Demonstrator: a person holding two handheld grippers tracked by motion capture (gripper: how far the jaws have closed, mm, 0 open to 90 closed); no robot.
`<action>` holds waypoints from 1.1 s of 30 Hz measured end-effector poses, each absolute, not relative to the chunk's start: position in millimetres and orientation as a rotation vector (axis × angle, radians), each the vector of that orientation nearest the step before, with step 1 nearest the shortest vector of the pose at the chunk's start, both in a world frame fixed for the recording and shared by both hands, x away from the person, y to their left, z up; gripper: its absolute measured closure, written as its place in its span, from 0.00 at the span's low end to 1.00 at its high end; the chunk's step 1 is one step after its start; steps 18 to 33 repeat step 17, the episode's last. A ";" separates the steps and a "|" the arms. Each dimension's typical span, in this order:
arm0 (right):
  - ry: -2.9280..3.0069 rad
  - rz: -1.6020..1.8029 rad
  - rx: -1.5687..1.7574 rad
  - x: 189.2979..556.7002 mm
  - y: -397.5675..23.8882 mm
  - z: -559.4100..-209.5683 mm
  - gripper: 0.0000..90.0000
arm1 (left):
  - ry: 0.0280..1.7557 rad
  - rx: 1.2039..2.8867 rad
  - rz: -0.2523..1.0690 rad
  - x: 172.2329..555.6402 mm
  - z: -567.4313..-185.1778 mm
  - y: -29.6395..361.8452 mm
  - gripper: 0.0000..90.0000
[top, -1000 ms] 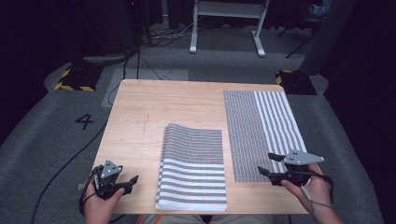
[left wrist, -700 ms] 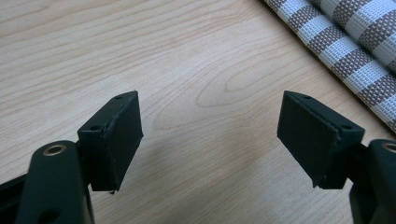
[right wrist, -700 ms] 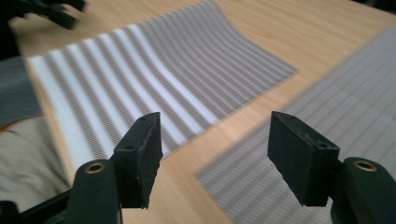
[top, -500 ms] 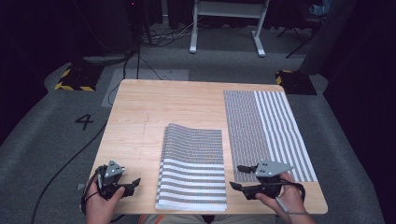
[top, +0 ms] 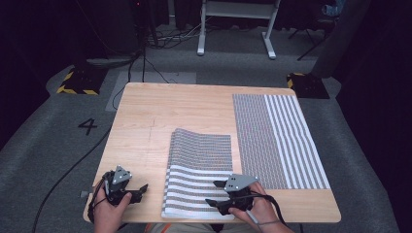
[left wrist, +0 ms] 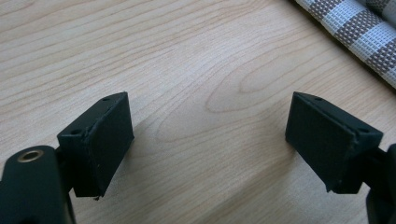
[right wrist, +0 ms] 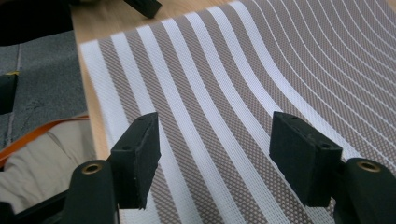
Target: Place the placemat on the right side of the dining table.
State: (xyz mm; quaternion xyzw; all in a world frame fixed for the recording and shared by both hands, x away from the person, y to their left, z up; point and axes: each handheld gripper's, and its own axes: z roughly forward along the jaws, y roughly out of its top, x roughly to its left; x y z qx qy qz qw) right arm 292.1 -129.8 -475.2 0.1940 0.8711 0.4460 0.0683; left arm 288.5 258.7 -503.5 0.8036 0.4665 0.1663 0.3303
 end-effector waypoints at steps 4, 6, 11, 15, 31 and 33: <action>2.585 1.376 0.594 297.0 -133.1 -491.5 0.36 | 1.217 2.109 0.437 289.6 -503.5 258.7 0.16; 2.595 1.361 0.593 295.1 -130.6 -498.7 0.36 | 1.218 2.112 0.442 289.7 -503.2 258.8 0.16; 2.642 1.300 0.575 293.6 -127.5 -502.6 0.35 | 1.216 2.111 0.438 289.7 -503.5 258.7 0.16; 2.661 1.246 0.553 293.5 -128.7 -503.2 0.29 | 1.216 2.110 0.440 289.7 -503.5 258.7 0.16; 2.668 1.227 0.555 291.2 -127.3 -503.3 0.27 | 1.216 2.110 0.438 289.7 -503.6 258.6 0.16; 2.668 1.227 0.555 291.2 -127.3 -503.3 0.27 | 1.216 2.110 0.438 289.7 -503.6 258.6 0.16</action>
